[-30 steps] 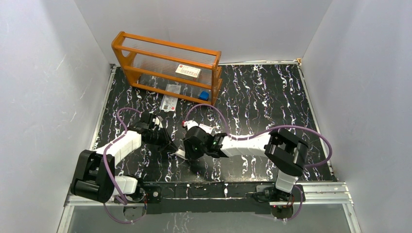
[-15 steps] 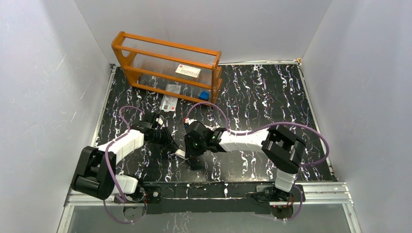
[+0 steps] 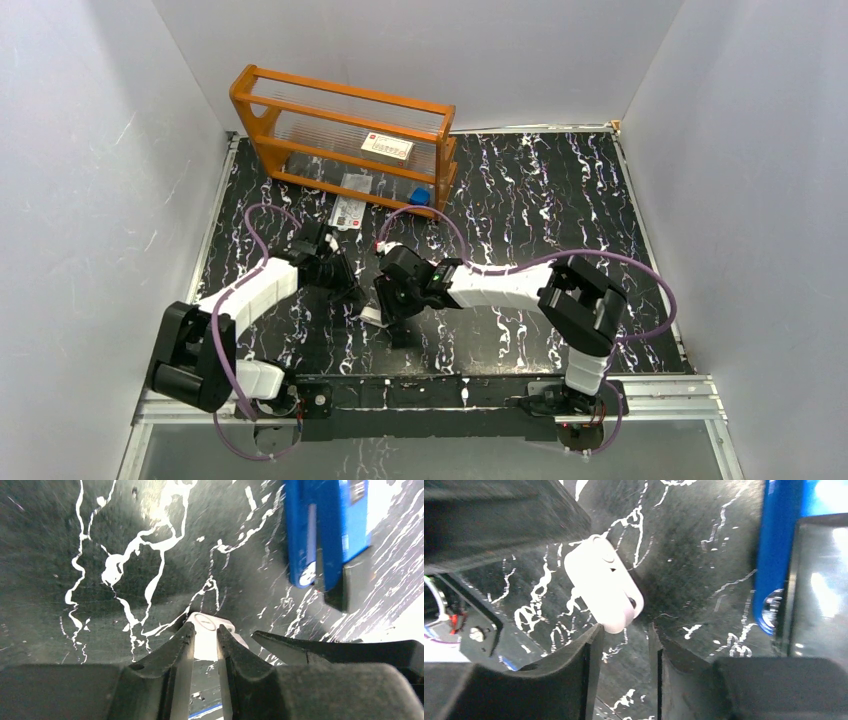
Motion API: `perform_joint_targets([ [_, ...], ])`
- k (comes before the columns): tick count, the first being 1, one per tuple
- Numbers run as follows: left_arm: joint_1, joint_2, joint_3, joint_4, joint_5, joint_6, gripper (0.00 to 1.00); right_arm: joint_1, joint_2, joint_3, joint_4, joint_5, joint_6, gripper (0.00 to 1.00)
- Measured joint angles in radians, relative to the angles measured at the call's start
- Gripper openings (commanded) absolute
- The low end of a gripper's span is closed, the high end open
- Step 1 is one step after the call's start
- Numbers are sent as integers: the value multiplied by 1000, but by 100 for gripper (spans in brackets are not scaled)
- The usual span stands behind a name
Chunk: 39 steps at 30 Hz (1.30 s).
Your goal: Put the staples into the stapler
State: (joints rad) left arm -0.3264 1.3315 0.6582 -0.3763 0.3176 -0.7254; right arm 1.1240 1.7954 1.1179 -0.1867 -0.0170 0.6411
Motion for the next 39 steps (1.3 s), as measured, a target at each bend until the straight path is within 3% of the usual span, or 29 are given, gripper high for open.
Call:
perform_joint_targets([
  [8, -3, -97, 170, -94, -135, 62, 34, -12, -127, 24, -51, 176, -126, 60],
  [13, -3, -188, 183, -131, -183, 100, 37, -19, -352, -61, -29, 280, -169, 63],
  [17, -3, -226, 183, -160, -204, 117, 44, -19, -431, -89, -39, 340, -187, 67],
  [19, -3, -239, 188, -174, -212, 125, 52, -19, -435, -93, -43, 364, -196, 68],
  [23, -3, -293, 195, -183, -233, 140, 59, -29, -419, -114, -62, 385, -207, 65],
  [32, -3, -319, 195, -201, -231, 145, 64, -87, -157, -63, -79, 317, -230, 50],
  [39, -3, -343, 195, -211, -223, 146, 67, -114, -105, -13, -71, 268, -252, 44],
])
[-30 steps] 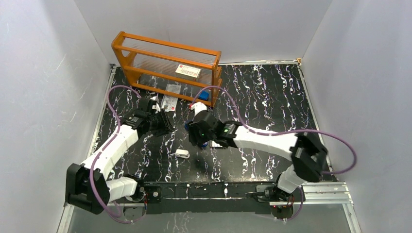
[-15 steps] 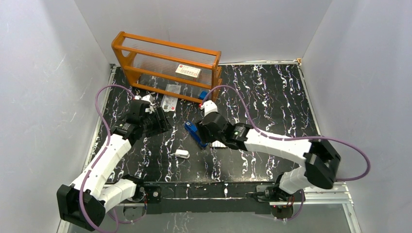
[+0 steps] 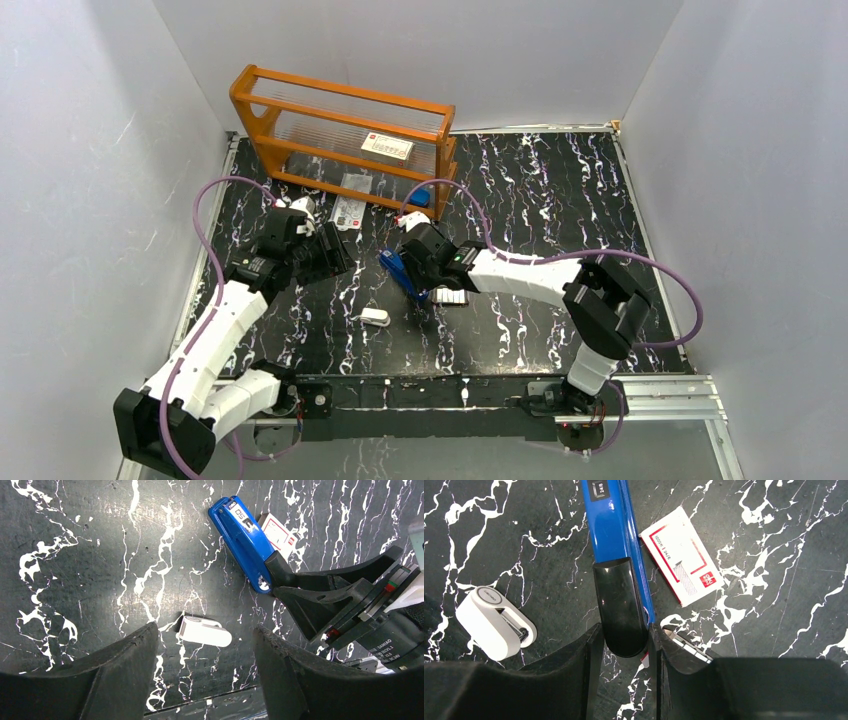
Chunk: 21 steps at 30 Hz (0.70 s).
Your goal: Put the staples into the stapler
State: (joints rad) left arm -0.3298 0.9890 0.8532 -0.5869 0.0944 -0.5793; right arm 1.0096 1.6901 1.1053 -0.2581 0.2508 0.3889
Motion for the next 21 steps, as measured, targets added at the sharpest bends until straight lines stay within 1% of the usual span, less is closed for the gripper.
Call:
perform_joint_targets([
  [1, 0, -3, 0, -1, 1, 0, 67, -2, 0, 0, 2, -7, -3, 42],
  [4, 0, -6, 0, -2, 2, 0, 68, -2, 0, 0, 5, -21, -17, 31],
  [7, 0, -6, 0, -4, 2, 0, 68, -2, 3, 0, 6, -27, -26, 25],
  [13, 0, -6, -1, -6, 3, 0, 70, -2, 39, 3, 11, -44, -29, 23],
  [20, 0, -6, 0, -13, 15, 0, 72, -2, 57, -1, 63, -45, -26, 20],
  [21, 0, -6, -1, -14, 17, 0, 72, -2, 59, -2, 70, -45, -26, 21],
])
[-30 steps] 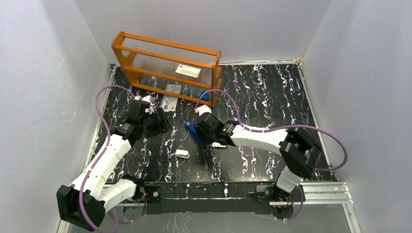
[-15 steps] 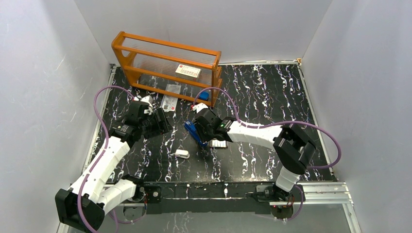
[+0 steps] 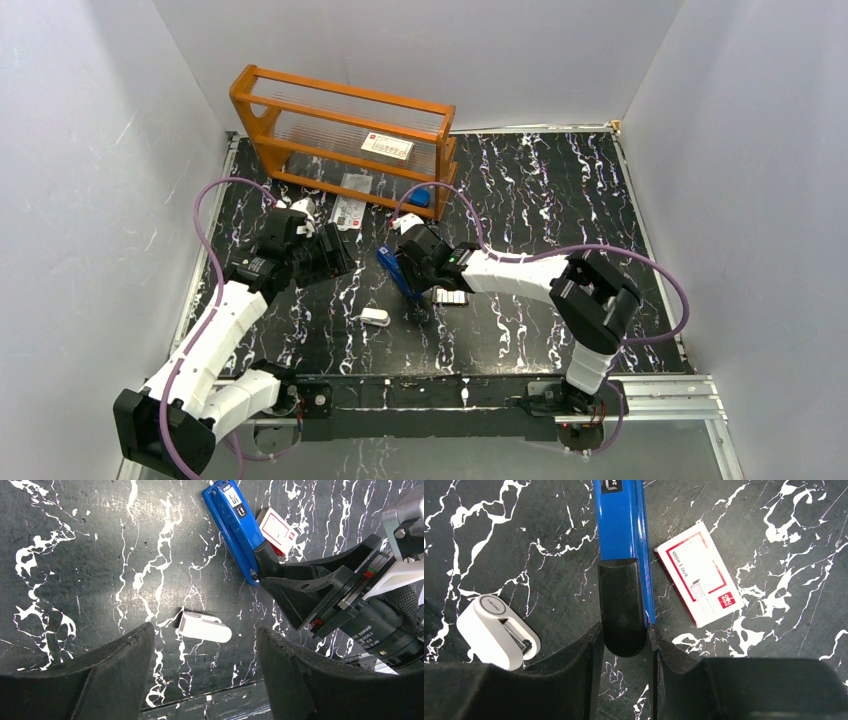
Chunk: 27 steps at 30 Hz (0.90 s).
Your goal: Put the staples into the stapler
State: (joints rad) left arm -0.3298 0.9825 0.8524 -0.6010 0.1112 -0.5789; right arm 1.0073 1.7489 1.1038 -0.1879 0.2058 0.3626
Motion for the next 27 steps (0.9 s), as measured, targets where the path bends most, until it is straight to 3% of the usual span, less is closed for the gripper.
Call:
perform_joint_targets([
  [2, 0, 0, 0, -2, 2, 0, 74, 0, 2, 1, 7, 0, 0, 29],
  [5, 0, 0, 2, -11, 1, 2, 78, 0, 2, 9, 0, 0, -2, 56],
  [12, 0, -19, 77, -49, -47, 49, 85, -6, -44, 44, -77, -25, -81, 77],
  [20, 0, -185, 164, -87, -143, 129, 88, -19, -393, 81, -138, 21, -145, 87],
  [24, 0, -240, 206, -109, -175, 144, 89, -19, -611, 45, -204, 109, -145, 89],
  [27, 0, -262, 261, -150, -213, 161, 90, -20, -767, 29, -320, 232, -143, 98],
])
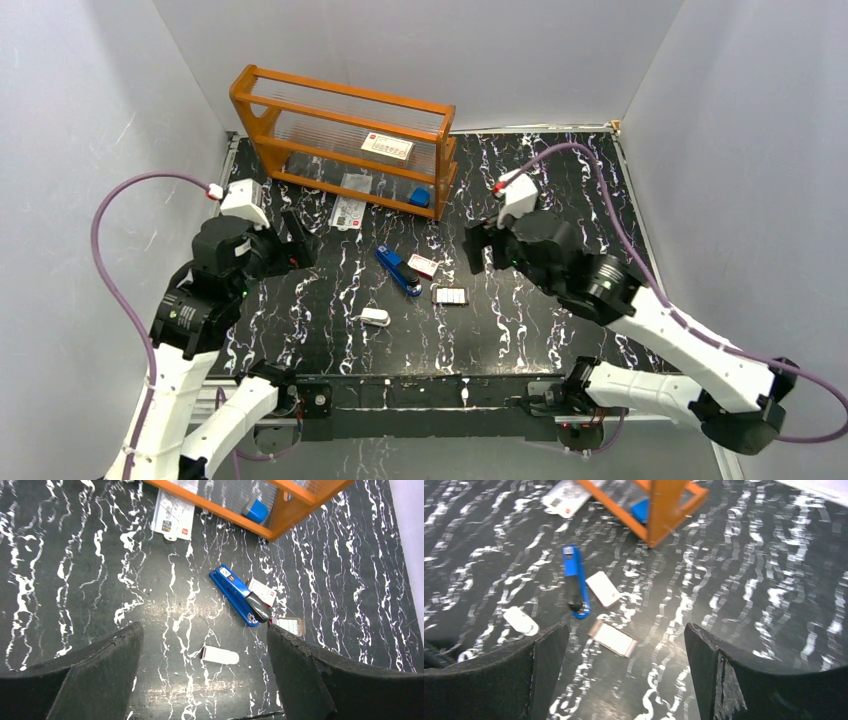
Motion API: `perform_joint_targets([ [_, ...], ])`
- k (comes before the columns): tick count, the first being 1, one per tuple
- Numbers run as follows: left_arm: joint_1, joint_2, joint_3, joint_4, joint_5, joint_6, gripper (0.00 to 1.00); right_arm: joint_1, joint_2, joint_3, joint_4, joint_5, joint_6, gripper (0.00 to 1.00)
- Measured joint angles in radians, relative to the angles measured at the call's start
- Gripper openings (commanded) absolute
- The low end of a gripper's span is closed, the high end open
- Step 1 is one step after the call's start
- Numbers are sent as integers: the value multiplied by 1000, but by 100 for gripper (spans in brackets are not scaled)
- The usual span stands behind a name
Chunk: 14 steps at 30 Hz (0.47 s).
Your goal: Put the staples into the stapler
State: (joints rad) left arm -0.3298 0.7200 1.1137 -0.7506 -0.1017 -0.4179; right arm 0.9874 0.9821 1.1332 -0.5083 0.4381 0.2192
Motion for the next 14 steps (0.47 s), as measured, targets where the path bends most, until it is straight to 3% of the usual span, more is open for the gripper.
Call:
perform_joint_targets([
  [7, 0, -39, 148, -78, -69, 38, 92, 0, -225, -1, -167, 201, -34, 98],
  [14, 0, -104, 258, -113, -127, 66, 93, 0, -298, 89, -229, 319, -55, 98],
])
